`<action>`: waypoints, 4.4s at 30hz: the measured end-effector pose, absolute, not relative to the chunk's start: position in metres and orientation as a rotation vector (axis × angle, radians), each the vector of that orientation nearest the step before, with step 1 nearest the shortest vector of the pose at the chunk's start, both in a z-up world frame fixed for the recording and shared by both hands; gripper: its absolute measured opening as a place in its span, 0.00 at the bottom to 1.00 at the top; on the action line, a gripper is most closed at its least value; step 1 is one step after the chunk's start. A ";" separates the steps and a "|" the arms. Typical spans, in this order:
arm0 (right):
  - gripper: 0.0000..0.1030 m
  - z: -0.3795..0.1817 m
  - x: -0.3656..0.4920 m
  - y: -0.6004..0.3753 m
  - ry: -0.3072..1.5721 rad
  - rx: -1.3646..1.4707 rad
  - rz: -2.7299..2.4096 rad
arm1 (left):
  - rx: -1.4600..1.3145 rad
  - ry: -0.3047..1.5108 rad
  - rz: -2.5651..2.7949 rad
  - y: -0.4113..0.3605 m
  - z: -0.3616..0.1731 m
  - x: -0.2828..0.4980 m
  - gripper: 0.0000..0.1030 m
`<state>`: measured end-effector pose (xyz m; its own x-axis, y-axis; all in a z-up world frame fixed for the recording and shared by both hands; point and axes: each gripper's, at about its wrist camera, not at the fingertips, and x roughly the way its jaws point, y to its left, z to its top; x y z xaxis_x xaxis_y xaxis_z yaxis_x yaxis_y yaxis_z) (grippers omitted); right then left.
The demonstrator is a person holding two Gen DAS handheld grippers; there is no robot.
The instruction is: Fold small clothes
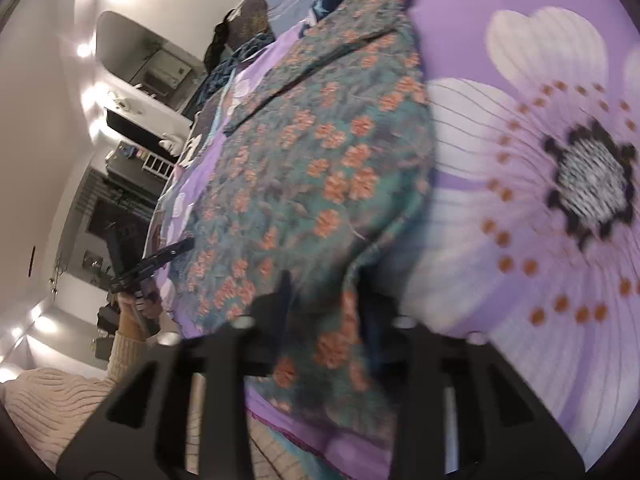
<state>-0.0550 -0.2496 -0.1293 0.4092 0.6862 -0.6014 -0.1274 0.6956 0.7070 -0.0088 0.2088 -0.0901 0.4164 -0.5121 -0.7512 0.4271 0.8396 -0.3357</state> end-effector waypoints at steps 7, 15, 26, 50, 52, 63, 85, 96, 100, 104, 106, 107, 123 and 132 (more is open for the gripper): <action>0.04 -0.112 -0.048 -0.278 0.885 0.852 0.583 | -0.175 0.932 -0.511 0.210 -0.069 -0.012 0.04; 0.02 -0.023 -0.080 -0.315 0.585 0.807 0.660 | -0.217 0.724 -0.571 0.204 0.003 -0.038 0.02; 0.02 -0.027 -0.090 -0.340 0.572 0.801 0.571 | -0.169 0.691 -0.550 0.189 0.007 -0.075 0.02; 0.03 0.008 0.157 -0.325 0.608 0.732 0.489 | -0.378 0.544 -0.426 0.196 0.063 0.101 0.02; 0.03 -0.002 0.184 -0.323 0.639 0.728 0.461 | -0.415 0.587 -0.384 0.200 0.052 0.142 0.02; 0.03 -0.110 0.303 -0.309 0.883 0.674 0.305 | -0.541 0.852 -0.198 0.216 -0.076 0.290 0.02; 0.06 -0.089 0.247 -0.298 0.880 0.483 0.309 | -0.456 0.890 -0.300 0.215 -0.074 0.245 0.04; 0.05 -0.078 0.253 -0.295 0.848 0.513 0.358 | -0.313 0.872 -0.267 0.188 -0.059 0.247 0.00; 0.05 -0.092 0.249 -0.302 0.872 0.539 0.339 | -0.336 0.884 -0.227 0.200 -0.072 0.242 0.03; 0.05 -0.095 0.249 -0.306 0.874 0.560 0.334 | -0.402 0.893 -0.236 0.209 -0.080 0.240 0.22; 0.05 -0.093 0.247 -0.305 0.868 0.557 0.340 | -0.392 0.890 -0.231 0.207 -0.078 0.240 0.25; 0.05 -0.092 0.247 -0.304 0.864 0.550 0.343 | -0.373 0.888 -0.220 0.205 -0.076 0.240 0.27; 0.05 -0.081 0.256 -0.312 0.830 0.630 0.367 | -0.356 0.832 -0.255 0.202 -0.046 0.244 0.04; 0.06 -0.059 0.331 -0.322 0.805 0.691 0.307 | -0.498 0.812 -0.198 0.216 -0.022 0.314 0.04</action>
<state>0.3312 -0.3221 -0.0589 0.6651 0.4994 -0.5552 0.0028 0.7418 0.6707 0.3137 0.2159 -0.0224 0.6776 -0.3548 -0.6441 -0.0188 0.8673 -0.4975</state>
